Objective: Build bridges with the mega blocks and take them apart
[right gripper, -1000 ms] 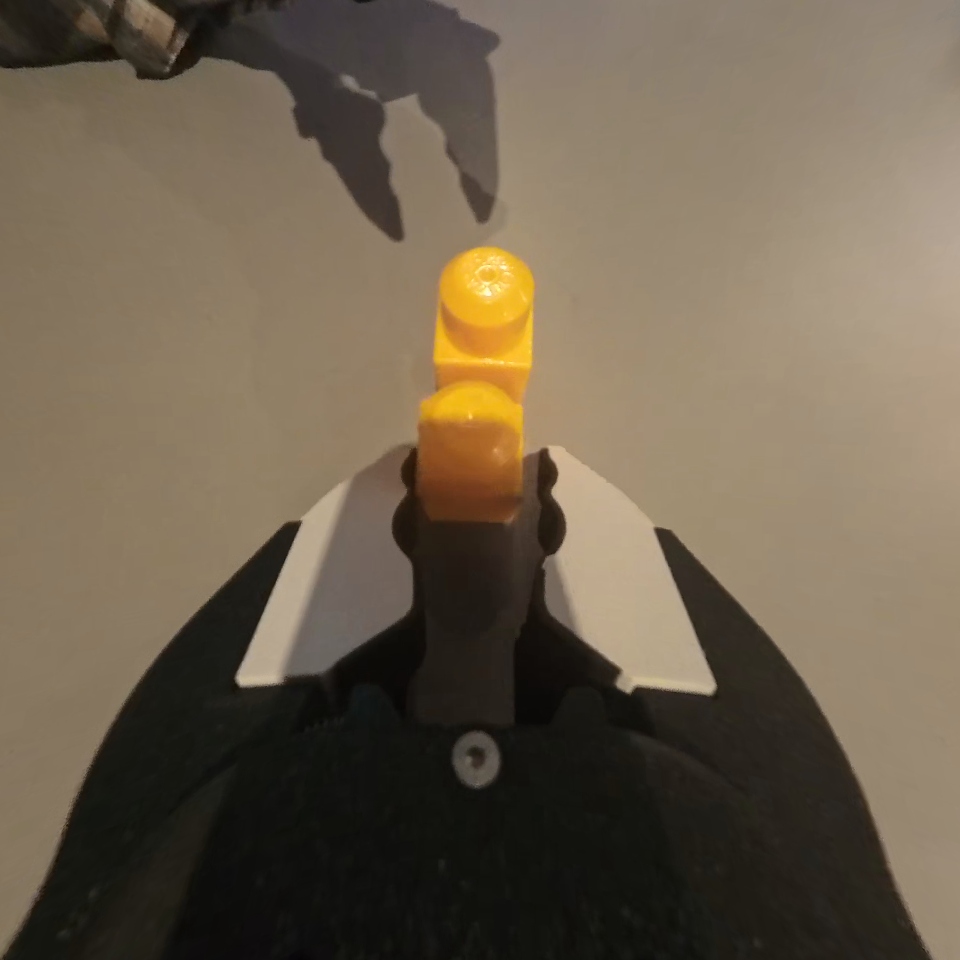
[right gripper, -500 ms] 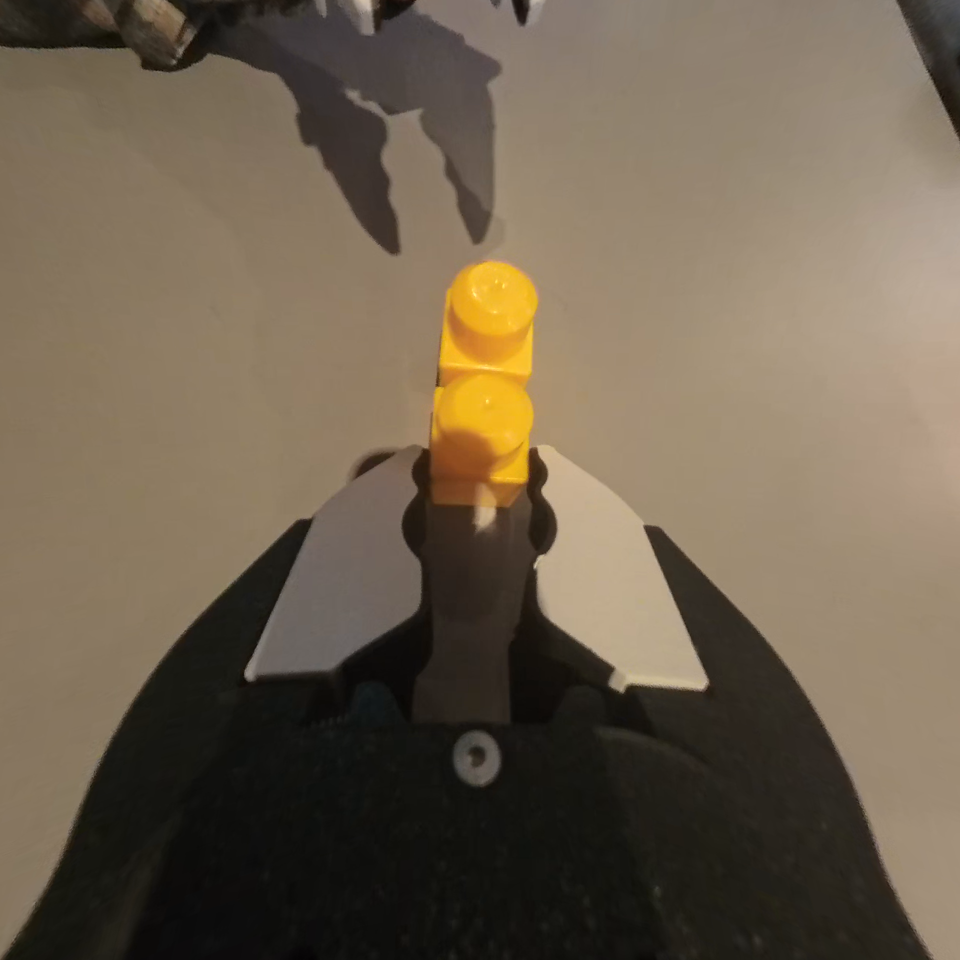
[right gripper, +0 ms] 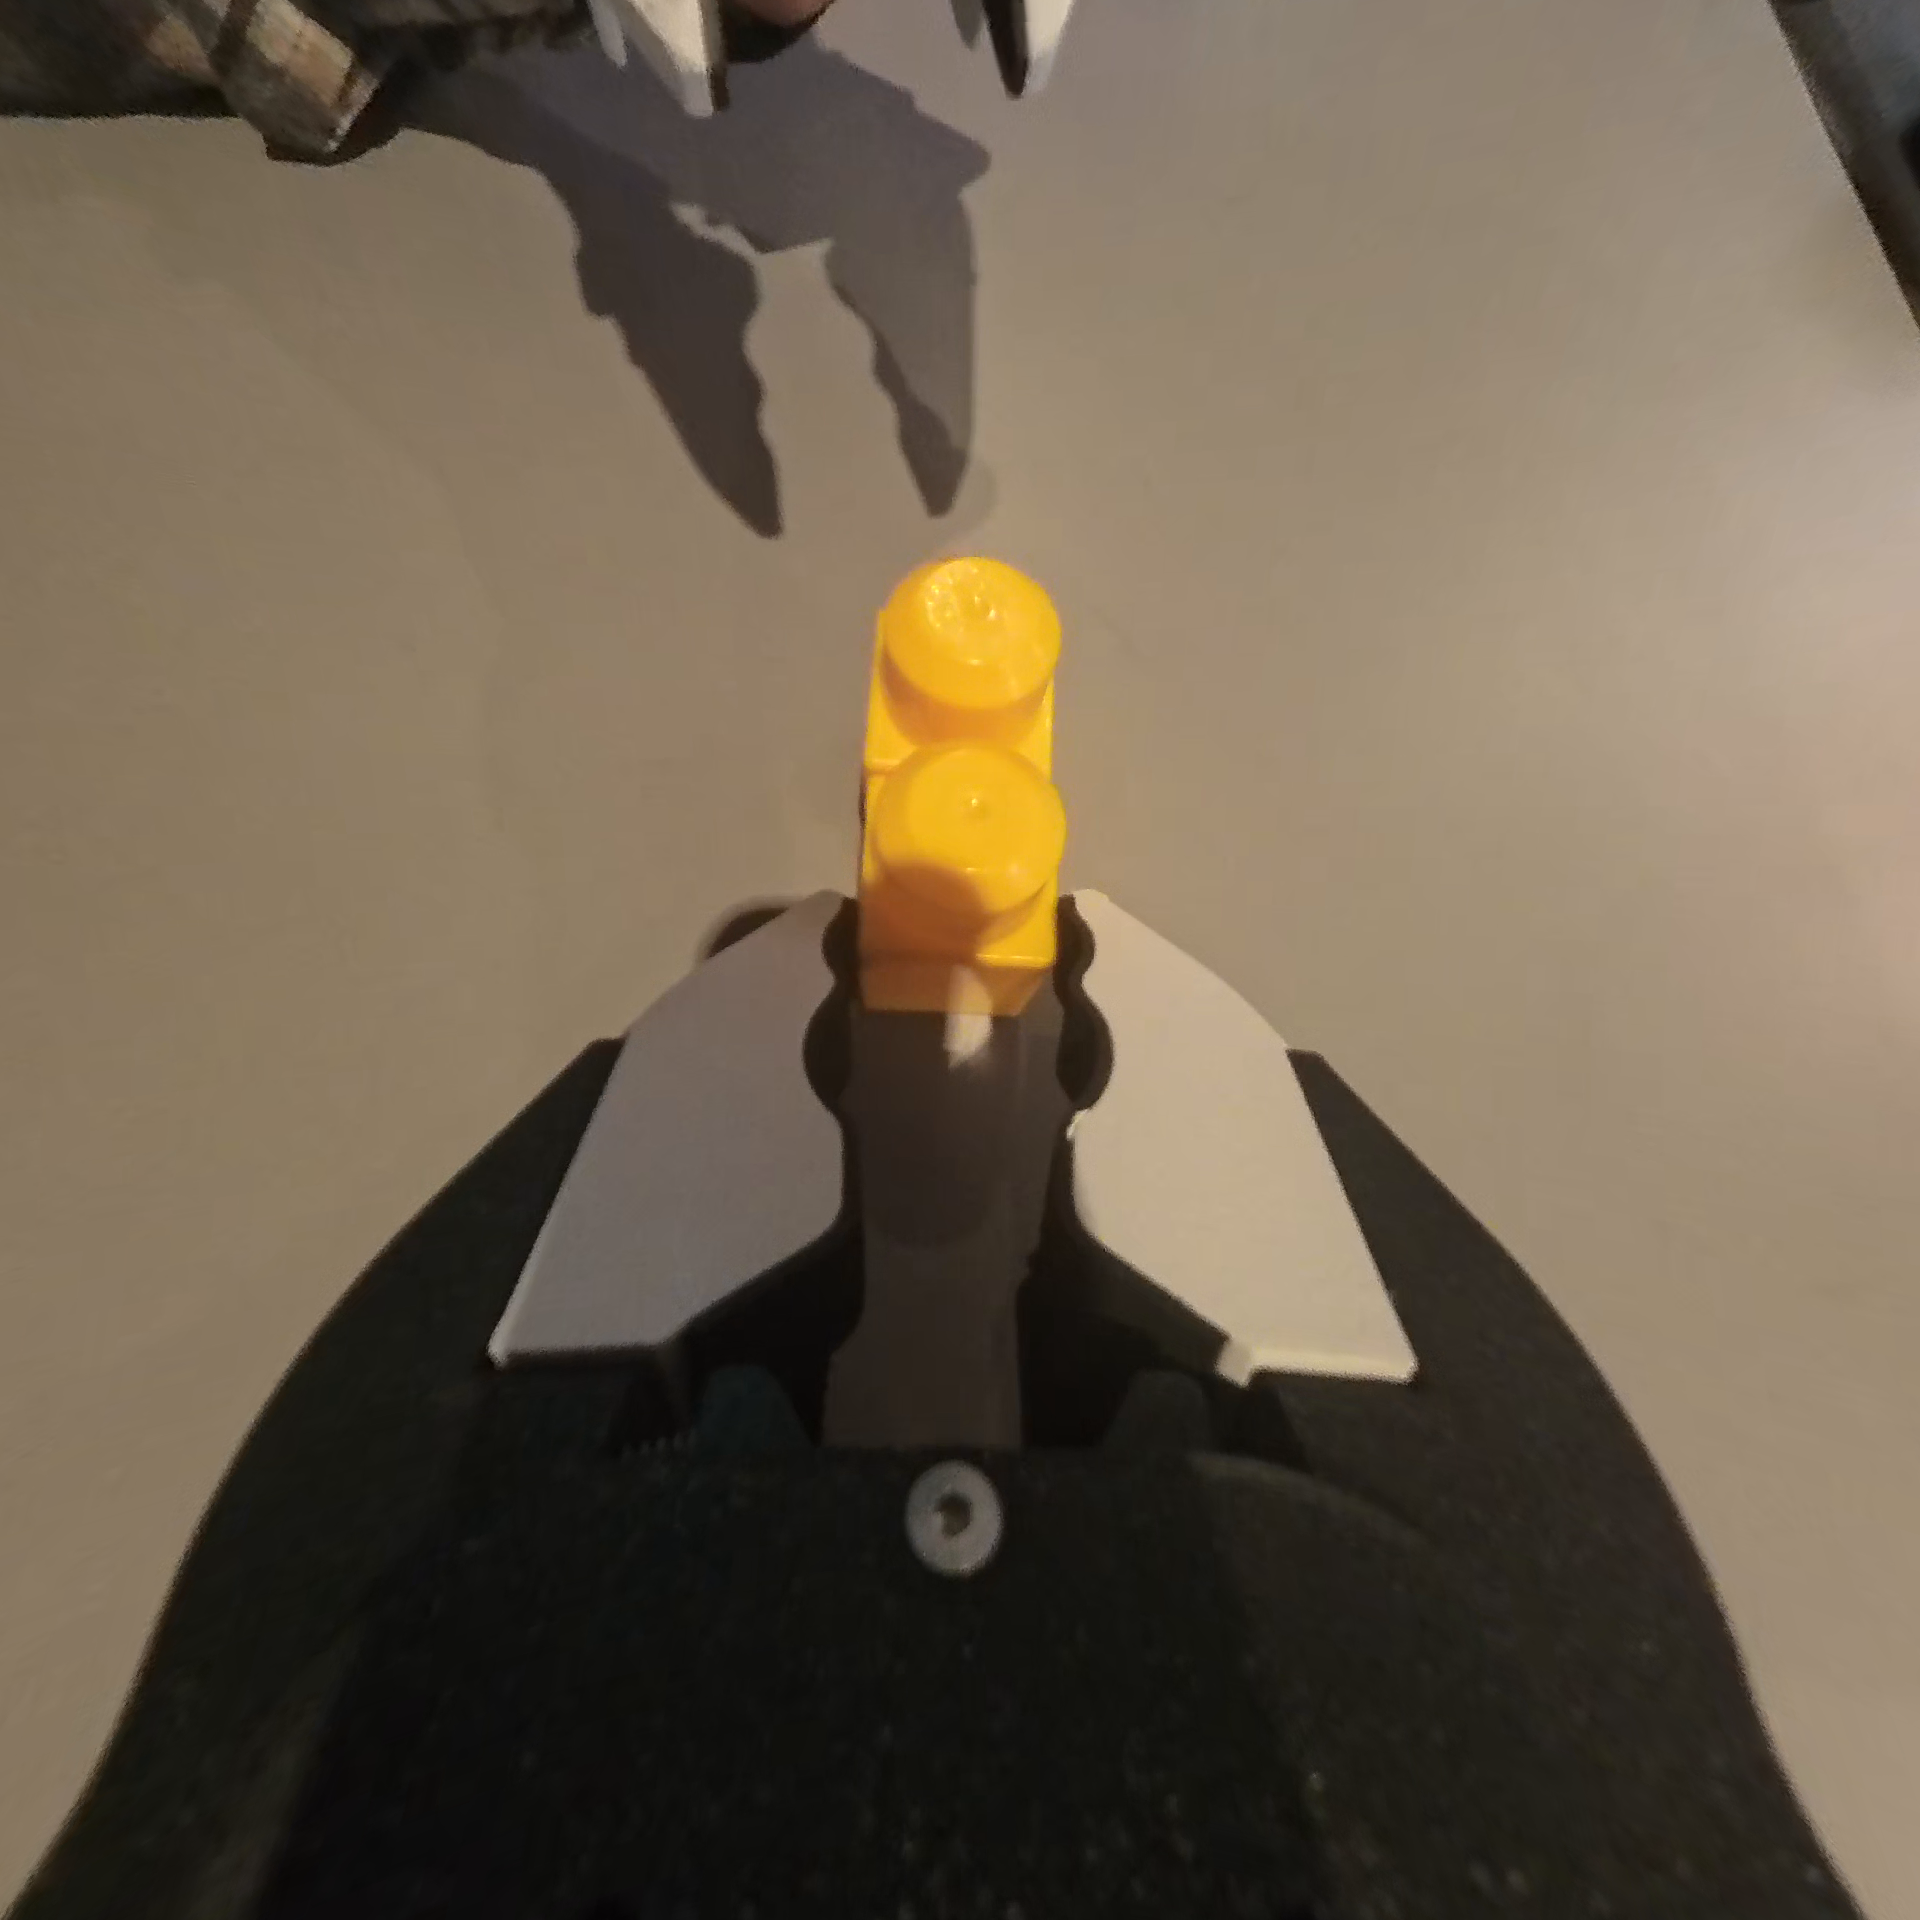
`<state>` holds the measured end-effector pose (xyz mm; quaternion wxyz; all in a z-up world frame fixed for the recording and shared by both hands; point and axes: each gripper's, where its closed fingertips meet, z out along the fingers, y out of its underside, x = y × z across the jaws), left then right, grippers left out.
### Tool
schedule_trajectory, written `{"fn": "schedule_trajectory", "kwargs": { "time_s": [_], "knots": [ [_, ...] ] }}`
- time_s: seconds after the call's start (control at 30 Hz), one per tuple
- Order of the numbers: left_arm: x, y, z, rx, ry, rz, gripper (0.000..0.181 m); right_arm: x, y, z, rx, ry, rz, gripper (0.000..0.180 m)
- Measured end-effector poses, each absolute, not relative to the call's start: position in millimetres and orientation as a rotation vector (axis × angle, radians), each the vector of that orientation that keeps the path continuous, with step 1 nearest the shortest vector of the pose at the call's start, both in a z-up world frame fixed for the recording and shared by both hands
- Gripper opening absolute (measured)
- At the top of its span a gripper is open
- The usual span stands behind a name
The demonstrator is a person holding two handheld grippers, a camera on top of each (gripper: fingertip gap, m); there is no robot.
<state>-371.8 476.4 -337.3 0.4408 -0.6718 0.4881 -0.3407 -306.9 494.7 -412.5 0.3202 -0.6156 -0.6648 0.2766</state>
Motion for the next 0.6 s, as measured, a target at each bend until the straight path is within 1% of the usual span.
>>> {"fn": "schedule_trajectory", "kwargs": {
  "time_s": [0.17, 0.37, 0.43, 0.5, 0.6],
  "knots": [
    [-369, 475, -340, -1.672, 1.224, -0.844, 0.034, -307, 495, -412, -1.616, -1.747, 0.727, 0.036],
    [-369, 476, -339, -1.664, 1.215, -0.850, 0.036, -304, 497, -409, -1.623, -1.715, 0.721, 0.059],
    [-371, 478, -336, -1.658, 1.201, -0.837, 0.039, -297, 499, -402, -1.609, -1.688, 0.697, 0.063],
    [-378, 485, -325, -1.657, 1.150, -0.787, 0.044, -286, 500, -388, -1.593, -1.627, 0.690, 0.065],
    [-398, 484, -286, -1.620, 1.032, -0.740, 0.049, -267, 501, -359, -1.551, -1.472, 0.725, 0.063]
  ]
}}
